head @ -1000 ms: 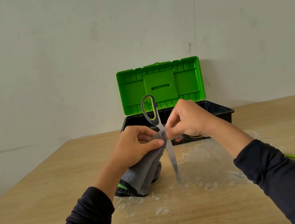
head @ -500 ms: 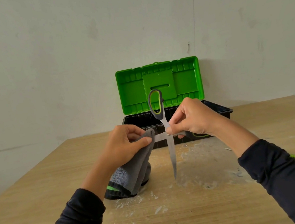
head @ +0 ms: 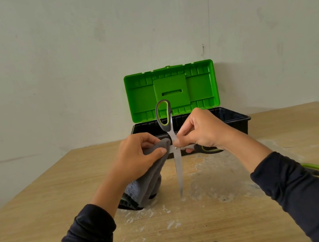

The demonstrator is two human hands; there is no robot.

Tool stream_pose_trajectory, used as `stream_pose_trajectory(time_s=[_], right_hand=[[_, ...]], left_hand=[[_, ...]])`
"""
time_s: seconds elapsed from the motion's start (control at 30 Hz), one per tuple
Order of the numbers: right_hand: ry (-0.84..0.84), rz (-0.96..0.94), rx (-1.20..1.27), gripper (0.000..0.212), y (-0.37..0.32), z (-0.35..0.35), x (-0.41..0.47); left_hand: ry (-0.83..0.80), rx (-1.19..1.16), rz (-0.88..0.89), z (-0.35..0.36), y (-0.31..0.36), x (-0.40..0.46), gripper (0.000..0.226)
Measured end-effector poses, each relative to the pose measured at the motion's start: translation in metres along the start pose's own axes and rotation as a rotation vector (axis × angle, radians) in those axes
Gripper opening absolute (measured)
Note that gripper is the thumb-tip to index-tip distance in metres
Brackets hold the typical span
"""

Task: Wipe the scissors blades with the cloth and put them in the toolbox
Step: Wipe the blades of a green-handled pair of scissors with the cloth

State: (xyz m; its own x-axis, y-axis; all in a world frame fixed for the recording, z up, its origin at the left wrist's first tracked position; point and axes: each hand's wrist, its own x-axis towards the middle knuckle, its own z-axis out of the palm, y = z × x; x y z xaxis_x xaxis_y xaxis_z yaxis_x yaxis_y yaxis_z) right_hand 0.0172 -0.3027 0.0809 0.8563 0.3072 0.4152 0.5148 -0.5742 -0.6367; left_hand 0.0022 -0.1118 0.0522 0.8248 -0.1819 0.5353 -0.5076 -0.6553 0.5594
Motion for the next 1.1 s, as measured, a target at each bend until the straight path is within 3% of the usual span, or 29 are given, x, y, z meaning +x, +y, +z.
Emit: stream_pose_trajectory(time_s=[0.2,0.53,1.1], right_hand=[[0.011,0.021,0.009,0.01,0.007,-0.006,0.002],[0.008,0.062,0.036,0.013,0.004,0.003,0.0],[0.012,0.059,0.098,0.01,0.014,-0.021,-0.005]], left_hand=[[0.064,-0.032,0.028,0.003,0.002,-0.002,0.011],[0.021,-0.001,0.101,0.009,0.006,0.0,0.015],[0.019,-0.168,-0.098,-0.016,-0.011,-0.002,0.01]])
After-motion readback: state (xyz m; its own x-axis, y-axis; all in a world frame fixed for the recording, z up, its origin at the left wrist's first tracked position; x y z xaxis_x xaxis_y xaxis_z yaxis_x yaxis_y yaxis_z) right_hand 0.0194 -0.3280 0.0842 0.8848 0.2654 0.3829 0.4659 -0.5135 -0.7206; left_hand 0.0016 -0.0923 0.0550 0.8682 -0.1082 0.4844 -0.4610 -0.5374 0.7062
